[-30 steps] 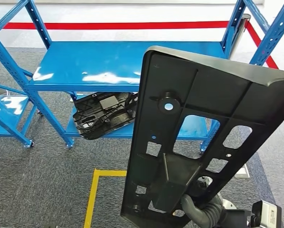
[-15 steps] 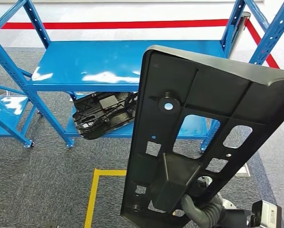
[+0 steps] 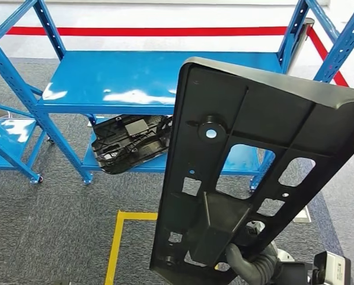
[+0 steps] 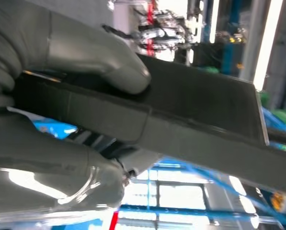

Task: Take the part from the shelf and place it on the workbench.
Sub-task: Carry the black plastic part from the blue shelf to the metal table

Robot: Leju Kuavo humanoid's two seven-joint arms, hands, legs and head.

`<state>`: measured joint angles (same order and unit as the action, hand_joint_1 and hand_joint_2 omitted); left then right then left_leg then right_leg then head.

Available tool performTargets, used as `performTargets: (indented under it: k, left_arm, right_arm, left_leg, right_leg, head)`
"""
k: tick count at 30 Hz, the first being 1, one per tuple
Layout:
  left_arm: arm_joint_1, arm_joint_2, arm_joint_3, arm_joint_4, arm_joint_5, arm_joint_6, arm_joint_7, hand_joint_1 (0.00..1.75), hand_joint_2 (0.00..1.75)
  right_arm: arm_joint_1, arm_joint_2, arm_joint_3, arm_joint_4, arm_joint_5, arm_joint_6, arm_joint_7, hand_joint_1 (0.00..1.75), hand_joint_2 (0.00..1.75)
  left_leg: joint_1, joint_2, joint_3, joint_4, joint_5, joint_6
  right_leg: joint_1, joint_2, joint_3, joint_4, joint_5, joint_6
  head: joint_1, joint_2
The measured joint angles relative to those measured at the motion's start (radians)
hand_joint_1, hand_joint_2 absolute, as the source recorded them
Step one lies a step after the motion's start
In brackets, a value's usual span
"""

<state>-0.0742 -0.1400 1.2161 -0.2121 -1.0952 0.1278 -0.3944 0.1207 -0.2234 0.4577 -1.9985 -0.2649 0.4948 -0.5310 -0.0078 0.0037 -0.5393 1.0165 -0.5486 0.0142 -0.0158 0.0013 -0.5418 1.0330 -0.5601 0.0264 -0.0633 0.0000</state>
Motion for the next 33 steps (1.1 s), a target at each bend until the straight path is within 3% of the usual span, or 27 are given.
performTargets:
  k: [3, 5, 7, 8, 9, 10, 12, 13, 14, 18, 20, 22, 23, 24, 25, 26, 28, 30, 33]
  left_arm:
    - [-0.001, 0.000, 0.000, 0.000, 0.000, 0.000, 0.000, 0.00, 1.75]
    - [-0.001, 0.000, 0.000, 0.000, 0.000, 0.000, 0.000, 0.00, 1.75]
    - [0.000, 0.000, 0.000, 0.000, 0.000, 0.000, 0.000, 0.00, 1.75]
    - [0.001, 0.000, 0.000, 0.000, 0.000, 0.000, 0.000, 0.00, 1.75]
    - [0.002, 0.000, 0.000, 0.000, 0.000, 0.000, 0.000, 0.00, 1.75]
    - [0.002, 0.000, 0.000, 0.000, 0.000, 0.000, 0.000, 0.00, 1.75]
    - [0.002, 0.000, 0.000, 0.000, 0.000, 0.000, 0.000, 0.00, 1.75]
    - [0.002, 0.000, 0.000, 0.000, 0.000, 0.000, 0.000, 0.00, 1.75]
    - [0.002, 0.000, 0.000, 0.000, 0.000, 0.000, 0.000, 0.00, 1.75]
    - [0.000, 0.000, 0.000, 0.000, 0.000, 0.000, 0.000, 0.00, 1.75]
    - [0.000, 0.000, 0.000, 0.000, 0.000, 0.000, 0.000, 0.00, 1.75]
    - [0.001, 0.000, 0.000, 0.000, 0.000, 0.000, 0.000, 0.00, 1.75]
    - [0.001, 0.000, 0.000, 0.000, 0.000, 0.000, 0.000, 0.00, 1.75]
    - [0.001, 0.000, 0.000, 0.000, 0.000, 0.000, 0.000, 0.00, 1.75]
    - [0.001, 0.000, 0.000, 0.000, 0.000, 0.000, 0.000, 0.00, 1.75]
    - [0.000, 0.000, 0.000, 0.000, 0.000, 0.000, 0.000, 0.00, 1.75]
    - [0.000, 0.000, 0.000, 0.000, 0.000, 0.000, 0.000, 0.00, 1.75]
    - [0.000, 0.000, 0.000, 0.000, 0.000, 0.000, 0.000, 0.00, 1.75]
    - [-0.001, 0.000, 0.000, 0.000, 0.000, 0.000, 0.000, 0.00, 1.75]
  right_arm:
    - [0.000, 0.000, 0.000, 0.000, 0.000, 0.000, 0.000, 1.75, 1.75]
    - [0.000, 0.001, 0.000, 0.000, 0.000, 0.000, 0.000, 1.75, 1.75]
    - [0.000, 0.001, 0.000, 0.000, 0.000, 0.000, 0.000, 1.75, 1.75]
    - [0.001, 0.001, 0.000, 0.000, 0.000, 0.000, 0.000, 1.75, 1.75]
    - [0.001, 0.001, 0.000, 0.000, 0.000, 0.000, 0.000, 1.75, 1.75]
    - [0.001, 0.001, 0.000, 0.000, 0.000, 0.000, 0.000, 1.75, 1.75]
    - [0.000, 0.001, 0.000, 0.000, 0.000, 0.000, 0.000, 1.75, 1.75]
    - [0.000, 0.001, 0.000, 0.000, 0.000, 0.000, 0.000, 1.75, 1.75]
    - [-0.001, 0.001, 0.000, 0.000, 0.000, 0.000, 0.000, 1.75, 1.75]
    - [-0.001, 0.001, 0.000, -0.001, 0.000, 0.000, 0.000, 1.75, 1.75]
    - [-0.002, 0.000, 0.000, -0.002, 0.000, 0.000, 0.000, 1.75, 1.75]
    - [-0.001, 0.000, 0.000, -0.002, 0.000, 0.000, 0.000, 1.75, 1.75]
    - [0.001, 0.000, 0.000, -0.001, 0.000, 0.000, 0.000, 1.75, 1.75]
    - [0.001, 0.000, 0.000, -0.001, 0.000, 0.000, 0.000, 1.75, 1.75]
    - [0.001, 0.000, 0.000, -0.001, 0.000, 0.000, 0.000, 1.75, 1.75]
    - [0.001, 0.000, 0.000, 0.000, 0.000, 0.000, 0.000, 1.75, 1.75]
    - [0.000, 0.000, 0.000, 0.000, 0.000, 0.000, 0.000, 1.75, 1.75]
    - [0.000, 0.000, 0.000, 0.000, 0.000, 0.000, 0.000, 1.75, 1.75]
    - [-0.001, 0.000, 0.000, 0.000, 0.000, 0.000, 0.000, 1.75, 1.75]
  left_leg:
    - [0.002, 0.000, -0.007, 0.020, -0.018, -0.013]
    - [0.007, 0.000, -0.043, 0.105, -0.074, -0.026]
    - [0.012, 0.000, -0.103, 0.239, -0.131, -0.035]
    - [0.013, 0.000, -0.123, 0.281, -0.138, -0.036]
    - [0.013, 0.000, -0.126, 0.286, -0.124, -0.036]
    - [0.013, 0.000, -0.111, 0.251, -0.092, -0.033]
    - [0.011, -0.002, -0.051, 0.117, -0.020, -0.023]
    - [0.008, -0.003, -0.026, 0.063, 0.001, -0.017]
    - [0.005, -0.004, -0.012, 0.030, 0.010, -0.013]
    - [0.005, -0.003, -0.005, 0.000, 0.006, 0.005]
    - [0.010, 0.000, -0.001, -0.011, 0.010, 0.014]
    - [0.008, 0.001, -0.001, -0.011, 0.011, 0.017]
    - [0.006, 0.001, -0.001, -0.011, 0.010, 0.018]
    - [0.006, 0.001, 0.000, -0.011, 0.010, 0.018]
    - [0.005, 0.001, 0.002, -0.010, 0.009, 0.018]
    - [0.005, 0.001, 0.004, -0.010, 0.007, 0.017]
    - [0.004, 0.000, 0.005, -0.007, 0.003, 0.011]
    - [0.002, 0.000, 0.003, -0.004, 0.001, 0.004]
    - [0.001, -0.001, 0.001, 0.004, -0.007, -0.008]
  right_leg:
    - [-0.005, 0.000, -0.001, -0.006, 0.000, -0.016]
    - [-0.009, -0.002, -0.002, -0.007, 0.000, -0.024]
    - [-0.008, -0.005, -0.002, -0.007, 0.000, -0.026]
    - [-0.008, -0.005, -0.002, -0.007, 0.000, -0.026]
    - [-0.008, -0.005, -0.001, -0.007, -0.001, -0.026]
    - [-0.008, -0.005, 0.001, -0.007, -0.001, -0.025]
    - [-0.007, -0.003, 0.005, -0.007, -0.004, -0.023]
    - [-0.007, -0.002, 0.005, -0.007, -0.005, -0.021]
    - [-0.007, -0.001, 0.005, -0.007, -0.005, -0.017]
    - [-0.007, -0.001, -0.001, 0.002, -0.015, 0.003]
    - [-0.006, -0.001, -0.030, 0.072, -0.064, 0.007]
    - [-0.004, -0.001, -0.089, 0.200, -0.123, 0.009]
    - [-0.004, -0.001, -0.111, 0.247, -0.134, 0.010]
    - [-0.004, -0.001, -0.119, 0.262, -0.124, 0.011]
    - [-0.004, -0.001, -0.108, 0.235, -0.095, 0.012]
    - [-0.004, -0.001, -0.080, 0.173, -0.054, 0.012]
    - [-0.003, -0.002, -0.019, 0.045, -0.001, 0.007]
    - [0.001, -0.001, 0.001, -0.003, 0.005, 0.000]
    - [-0.004, 0.000, -0.001, -0.011, 0.005, -0.012]
  head:
    - [0.000, 0.000]
    - [-0.001, 0.000]
    - [-0.001, 0.000]
    - [-0.001, 0.000]
    - [-0.001, 0.000]
    - [-0.001, 0.000]
    - [-0.001, 0.000]
    - [-0.001, 0.000]
    - [-0.001, 0.000]
    - [0.000, 0.000]
    - [0.000, 0.000]
    - [0.000, 0.000]
    - [0.000, 0.000]
    - [0.000, 0.000]
    - [0.000, 0.000]
    - [0.000, 0.000]
    - [0.000, 0.000]
    - [0.000, 0.000]
    - [0.000, 0.000]
